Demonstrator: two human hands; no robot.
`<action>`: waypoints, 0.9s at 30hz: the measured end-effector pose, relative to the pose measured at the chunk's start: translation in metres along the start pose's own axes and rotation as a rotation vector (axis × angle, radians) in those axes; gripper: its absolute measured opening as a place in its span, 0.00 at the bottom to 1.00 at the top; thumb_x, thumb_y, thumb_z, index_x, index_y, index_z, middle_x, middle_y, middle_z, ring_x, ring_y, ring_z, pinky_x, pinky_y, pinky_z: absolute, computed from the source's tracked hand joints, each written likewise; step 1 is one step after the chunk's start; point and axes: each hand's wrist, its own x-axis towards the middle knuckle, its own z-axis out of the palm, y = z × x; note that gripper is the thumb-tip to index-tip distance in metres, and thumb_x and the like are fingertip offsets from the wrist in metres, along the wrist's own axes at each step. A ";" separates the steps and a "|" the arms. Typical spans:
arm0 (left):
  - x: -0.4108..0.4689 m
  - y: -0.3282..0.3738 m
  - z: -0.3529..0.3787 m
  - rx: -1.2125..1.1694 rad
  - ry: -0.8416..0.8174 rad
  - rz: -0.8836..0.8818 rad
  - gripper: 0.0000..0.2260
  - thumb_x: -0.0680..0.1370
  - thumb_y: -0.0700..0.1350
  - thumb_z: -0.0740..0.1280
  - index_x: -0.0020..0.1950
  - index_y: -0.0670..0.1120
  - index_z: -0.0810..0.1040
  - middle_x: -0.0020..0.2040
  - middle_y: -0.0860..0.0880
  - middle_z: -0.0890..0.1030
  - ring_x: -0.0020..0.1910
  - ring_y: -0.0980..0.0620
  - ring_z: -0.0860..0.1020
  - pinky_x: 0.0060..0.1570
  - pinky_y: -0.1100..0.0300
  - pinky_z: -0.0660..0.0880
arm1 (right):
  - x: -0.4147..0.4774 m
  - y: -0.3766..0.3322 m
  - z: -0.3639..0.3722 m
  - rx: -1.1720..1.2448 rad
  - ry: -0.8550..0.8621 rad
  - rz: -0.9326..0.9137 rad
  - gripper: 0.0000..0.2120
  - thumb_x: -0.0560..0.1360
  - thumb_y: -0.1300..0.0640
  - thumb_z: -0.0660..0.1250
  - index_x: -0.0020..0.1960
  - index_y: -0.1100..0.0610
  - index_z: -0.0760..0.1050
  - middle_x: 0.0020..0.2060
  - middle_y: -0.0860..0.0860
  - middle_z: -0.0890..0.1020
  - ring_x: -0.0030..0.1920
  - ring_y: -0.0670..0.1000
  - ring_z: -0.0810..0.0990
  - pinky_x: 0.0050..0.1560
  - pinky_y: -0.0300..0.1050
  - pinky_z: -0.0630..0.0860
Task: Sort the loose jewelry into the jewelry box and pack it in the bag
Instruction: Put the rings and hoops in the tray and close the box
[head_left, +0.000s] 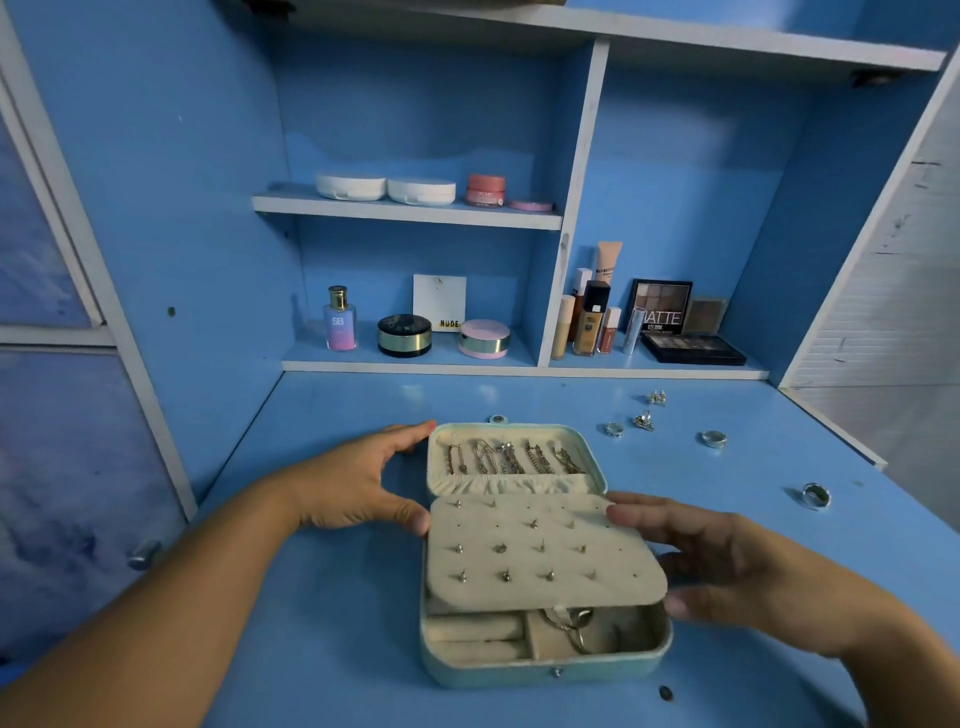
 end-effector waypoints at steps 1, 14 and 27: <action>0.000 0.000 0.001 -0.004 0.004 0.007 0.63 0.49 0.76 0.74 0.79 0.55 0.55 0.76 0.62 0.61 0.74 0.65 0.59 0.70 0.66 0.55 | 0.003 0.001 0.003 0.015 0.070 -0.003 0.23 0.71 0.61 0.72 0.65 0.53 0.75 0.66 0.42 0.75 0.64 0.49 0.76 0.59 0.44 0.76; 0.001 0.001 -0.002 -0.248 0.018 0.065 0.44 0.60 0.72 0.72 0.71 0.53 0.71 0.65 0.62 0.77 0.66 0.65 0.72 0.62 0.72 0.69 | 0.064 -0.012 -0.006 -0.179 0.477 0.012 0.15 0.69 0.44 0.66 0.45 0.54 0.82 0.38 0.53 0.83 0.39 0.46 0.77 0.51 0.50 0.76; 0.001 -0.002 0.000 -0.035 0.070 0.026 0.53 0.57 0.64 0.76 0.78 0.58 0.57 0.69 0.63 0.69 0.66 0.72 0.66 0.56 0.76 0.64 | 0.084 0.017 0.004 -0.337 0.655 0.016 0.17 0.74 0.49 0.68 0.62 0.45 0.74 0.50 0.41 0.80 0.44 0.44 0.79 0.49 0.37 0.75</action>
